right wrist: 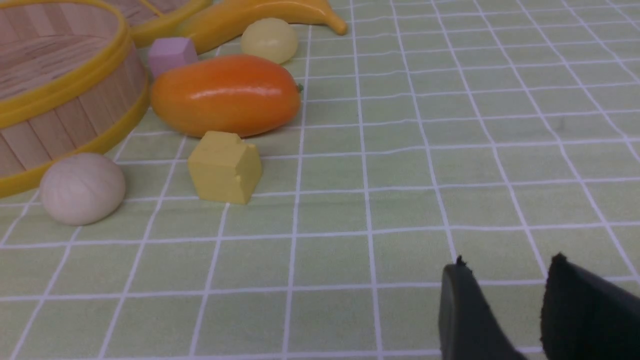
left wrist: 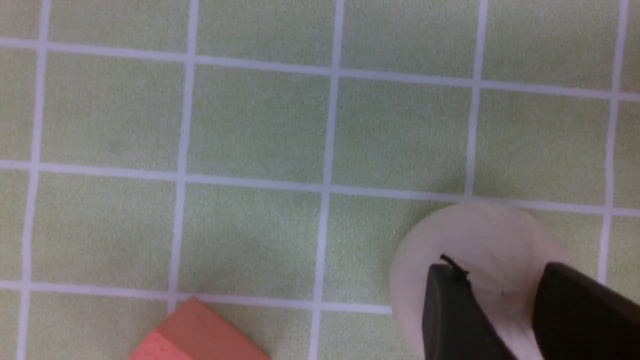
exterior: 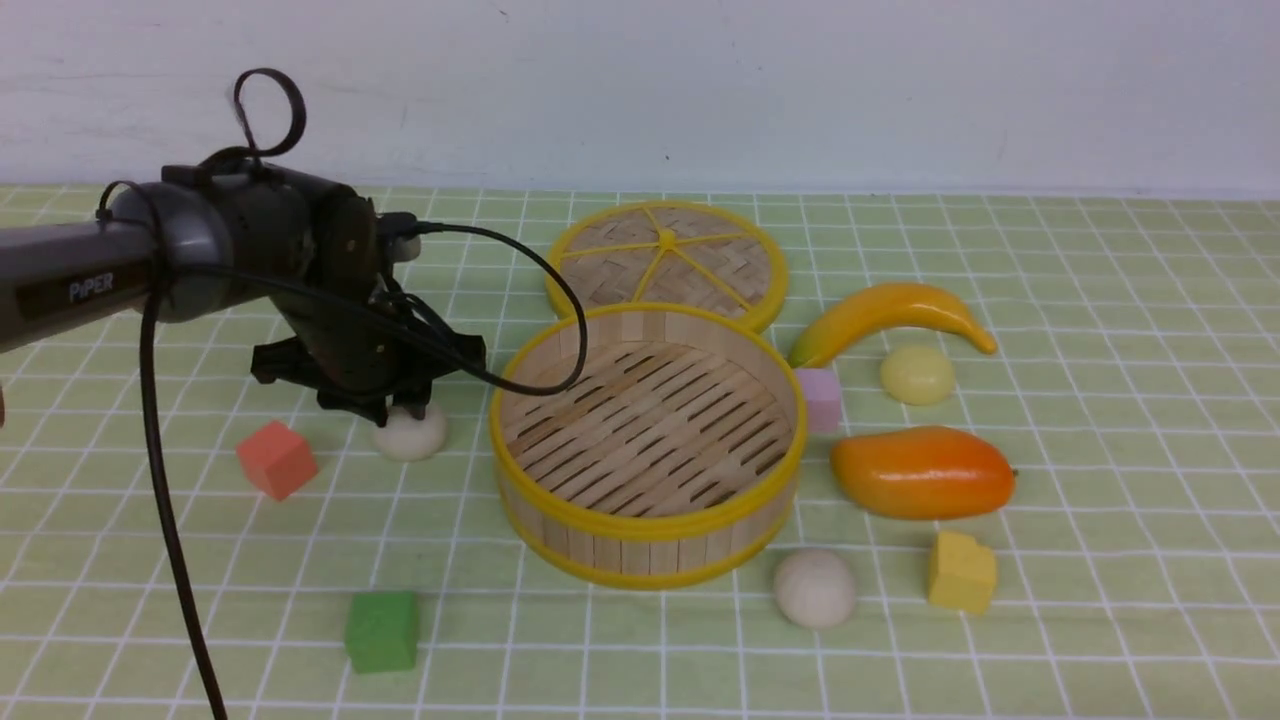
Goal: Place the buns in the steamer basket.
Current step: Use the left arm to grab a steamed stuffed bun
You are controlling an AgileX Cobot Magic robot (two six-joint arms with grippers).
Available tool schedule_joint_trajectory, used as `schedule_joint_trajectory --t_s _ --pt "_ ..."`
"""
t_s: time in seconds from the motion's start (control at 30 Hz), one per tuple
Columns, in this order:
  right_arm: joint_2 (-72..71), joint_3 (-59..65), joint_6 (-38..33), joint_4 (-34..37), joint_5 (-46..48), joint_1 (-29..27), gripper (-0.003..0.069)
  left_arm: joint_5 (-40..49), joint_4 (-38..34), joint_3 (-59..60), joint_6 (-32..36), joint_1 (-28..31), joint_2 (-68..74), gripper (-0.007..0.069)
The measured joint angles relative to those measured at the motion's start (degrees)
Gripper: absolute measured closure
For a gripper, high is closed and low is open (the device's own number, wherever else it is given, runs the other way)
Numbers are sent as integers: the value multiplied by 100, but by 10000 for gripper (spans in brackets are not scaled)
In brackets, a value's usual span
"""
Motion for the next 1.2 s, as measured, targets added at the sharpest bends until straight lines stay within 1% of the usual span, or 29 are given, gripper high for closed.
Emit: schedule_joint_trajectory --t_s 0.03,0.1,0.17,0.23,0.3,0.53,0.67,0.87,1.03,1.1,1.17,1.2 --pt "0 0 0 0 0 0 419 0 0 0 0 0 0 398" --pt "0 0 0 0 0 0 418 6 0 -4 6 0 0 438" --pt "0 0 0 0 0 0 418 6 0 -4 70 0 0 501" --pt "0 0 0 0 0 0 418 54 -5 -4 123 0 0 593" --pt "0 0 0 0 0 0 418 120 -5 -4 136 0 0 638" --pt "0 0 0 0 0 0 418 319 -20 -4 148 0 -229 638" --pt "0 0 0 0 0 0 418 332 -39 -66 153 0 -721 638" --pt "0 0 0 0 0 0 418 345 -111 -163 335 0 -1357 638" --pt "0 0 0 0 0 0 418 403 -125 -163 290 0 -1297 637" --pt "0 0 0 0 0 0 418 416 -130 -163 127 0 -1142 619" --pt "0 0 0 0 0 0 418 416 -130 -163 -12 0 -939 575" --pt "0 0 0 0 0 0 418 416 -130 -163 -22 0 -920 569"
